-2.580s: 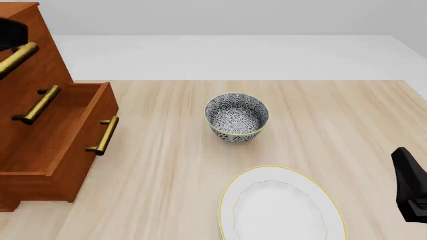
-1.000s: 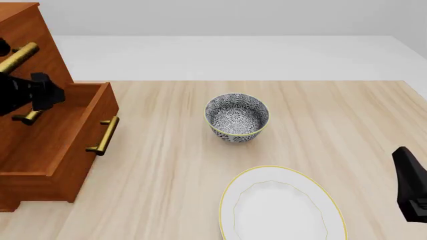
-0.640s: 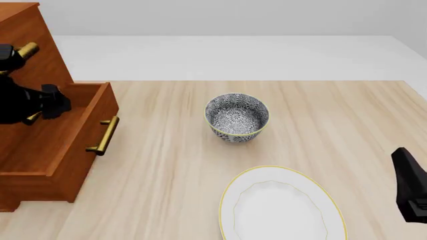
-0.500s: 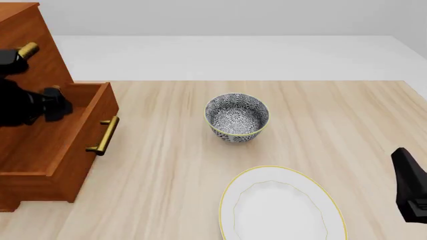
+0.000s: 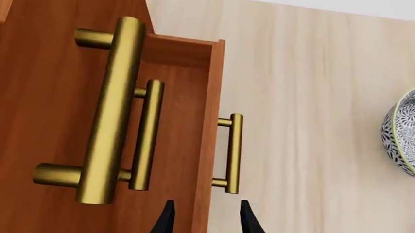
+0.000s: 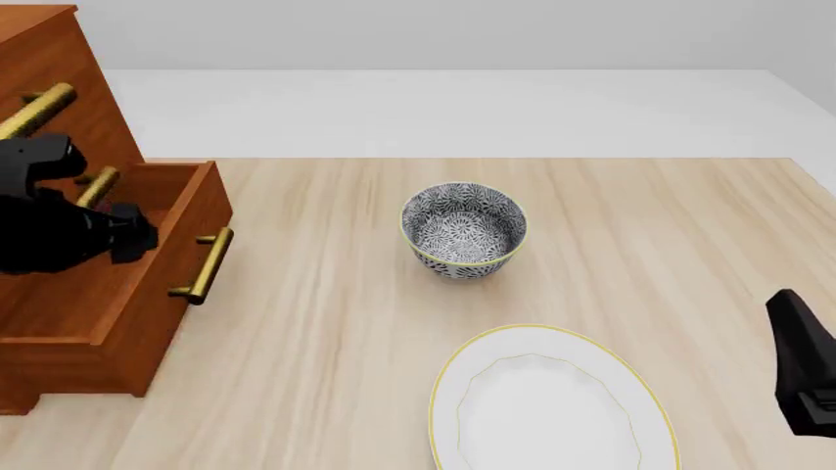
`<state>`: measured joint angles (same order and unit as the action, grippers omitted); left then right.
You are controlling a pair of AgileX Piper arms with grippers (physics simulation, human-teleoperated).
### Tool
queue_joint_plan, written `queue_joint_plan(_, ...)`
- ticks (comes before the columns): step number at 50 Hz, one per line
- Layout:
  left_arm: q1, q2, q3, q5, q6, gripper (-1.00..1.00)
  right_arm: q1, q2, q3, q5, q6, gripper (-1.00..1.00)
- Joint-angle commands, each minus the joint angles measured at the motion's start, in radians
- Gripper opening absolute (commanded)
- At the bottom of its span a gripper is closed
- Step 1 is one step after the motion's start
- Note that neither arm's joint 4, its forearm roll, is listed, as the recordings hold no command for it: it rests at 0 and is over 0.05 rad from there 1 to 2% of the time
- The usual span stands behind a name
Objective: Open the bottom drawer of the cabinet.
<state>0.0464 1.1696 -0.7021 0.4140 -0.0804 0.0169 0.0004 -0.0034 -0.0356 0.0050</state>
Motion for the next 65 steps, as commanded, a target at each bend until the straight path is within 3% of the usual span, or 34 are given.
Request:
queue_joint_plan(1,-0.003,0.037,0.030,-0.044,0.002,1.00,-0.001,0.000,0.000,0.000,0.000,1.00)
queue_joint_plan(65,-0.003,0.200,0.132,-0.235,-0.014,1.00,-0.004,0.000,-0.002,-0.002,0.002,1.00)
